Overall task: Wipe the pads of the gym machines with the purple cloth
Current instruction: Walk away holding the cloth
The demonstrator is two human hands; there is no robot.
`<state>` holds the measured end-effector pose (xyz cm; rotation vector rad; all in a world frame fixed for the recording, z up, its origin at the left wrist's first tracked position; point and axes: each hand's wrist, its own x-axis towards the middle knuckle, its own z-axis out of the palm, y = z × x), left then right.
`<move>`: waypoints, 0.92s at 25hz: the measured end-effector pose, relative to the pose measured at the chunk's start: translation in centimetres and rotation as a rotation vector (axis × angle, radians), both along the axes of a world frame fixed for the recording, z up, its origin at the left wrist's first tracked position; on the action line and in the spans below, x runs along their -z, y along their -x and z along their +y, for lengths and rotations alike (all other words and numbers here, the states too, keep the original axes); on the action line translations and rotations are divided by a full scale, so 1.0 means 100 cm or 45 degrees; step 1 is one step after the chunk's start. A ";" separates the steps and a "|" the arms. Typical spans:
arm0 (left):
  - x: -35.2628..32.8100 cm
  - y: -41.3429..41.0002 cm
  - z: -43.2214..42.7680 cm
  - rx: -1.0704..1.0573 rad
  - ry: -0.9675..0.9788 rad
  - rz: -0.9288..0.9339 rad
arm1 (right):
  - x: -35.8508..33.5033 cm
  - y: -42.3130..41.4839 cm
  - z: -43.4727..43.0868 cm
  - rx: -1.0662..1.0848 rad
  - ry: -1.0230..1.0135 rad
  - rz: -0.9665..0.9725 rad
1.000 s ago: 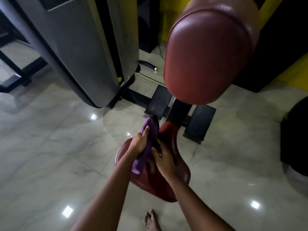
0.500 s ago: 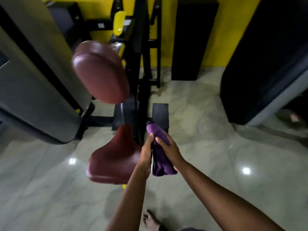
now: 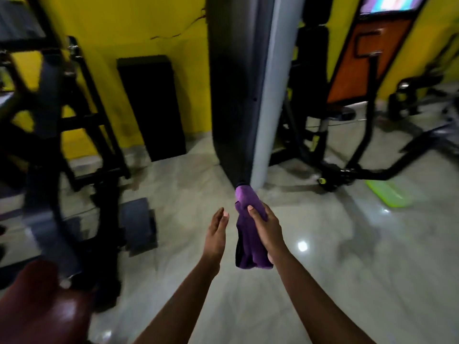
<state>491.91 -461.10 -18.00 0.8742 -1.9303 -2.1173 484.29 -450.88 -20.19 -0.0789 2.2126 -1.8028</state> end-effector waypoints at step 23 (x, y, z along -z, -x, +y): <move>-0.009 0.461 0.552 1.014 -0.114 0.128 | -0.045 0.308 0.586 1.163 -0.134 -0.039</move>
